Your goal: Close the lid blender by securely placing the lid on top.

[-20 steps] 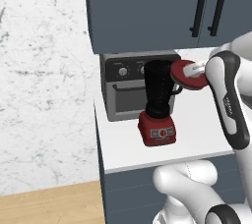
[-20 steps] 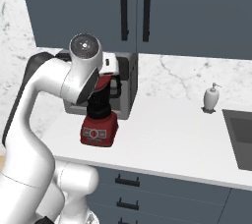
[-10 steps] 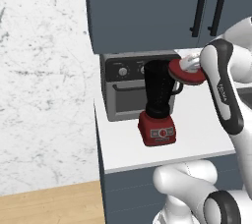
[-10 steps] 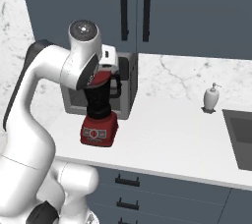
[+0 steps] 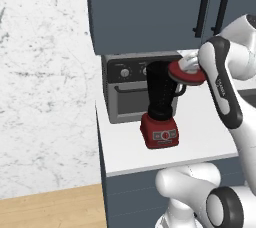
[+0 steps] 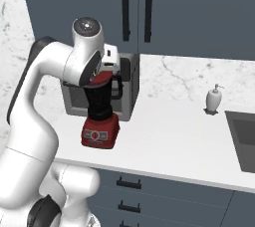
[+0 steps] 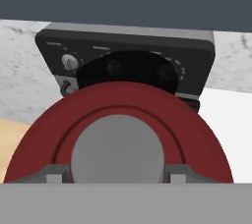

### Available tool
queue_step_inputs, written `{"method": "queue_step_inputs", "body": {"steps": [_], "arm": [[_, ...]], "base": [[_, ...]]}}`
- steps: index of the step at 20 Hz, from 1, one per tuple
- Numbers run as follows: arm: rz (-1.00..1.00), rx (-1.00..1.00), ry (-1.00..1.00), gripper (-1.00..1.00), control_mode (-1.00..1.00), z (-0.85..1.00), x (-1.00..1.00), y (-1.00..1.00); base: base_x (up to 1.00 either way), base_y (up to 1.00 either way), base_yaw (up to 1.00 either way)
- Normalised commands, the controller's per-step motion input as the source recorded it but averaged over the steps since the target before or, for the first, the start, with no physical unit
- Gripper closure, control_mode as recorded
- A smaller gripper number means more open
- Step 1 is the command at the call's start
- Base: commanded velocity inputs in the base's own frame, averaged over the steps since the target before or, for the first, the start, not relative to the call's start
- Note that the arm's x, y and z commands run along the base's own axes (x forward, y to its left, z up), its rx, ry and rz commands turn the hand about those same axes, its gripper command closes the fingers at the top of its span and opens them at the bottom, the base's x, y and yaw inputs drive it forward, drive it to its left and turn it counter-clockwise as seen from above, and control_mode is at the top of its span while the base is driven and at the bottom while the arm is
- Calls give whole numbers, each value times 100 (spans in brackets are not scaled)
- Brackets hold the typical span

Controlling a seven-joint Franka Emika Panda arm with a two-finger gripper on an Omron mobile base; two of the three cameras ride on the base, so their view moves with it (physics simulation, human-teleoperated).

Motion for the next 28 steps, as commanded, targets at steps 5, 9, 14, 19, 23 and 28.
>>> {"method": "queue_step_inputs", "body": {"steps": [5,9,14,19,23,28], "arm": [[0,0,0,100,-100,0,18,12],[0,0,0,100,-100,0,22,11],[0,0,0,100,-100,0,24,10],[-1,0,0,100,-100,1,25,6],[-1,0,0,100,-100,6,26,3],[-1,0,0,100,-100,6,25,2]], "base": [[0,0,0],[0,0,0],[0,0,0],[0,0,0],[0,0,0],[0,0,0]]}}
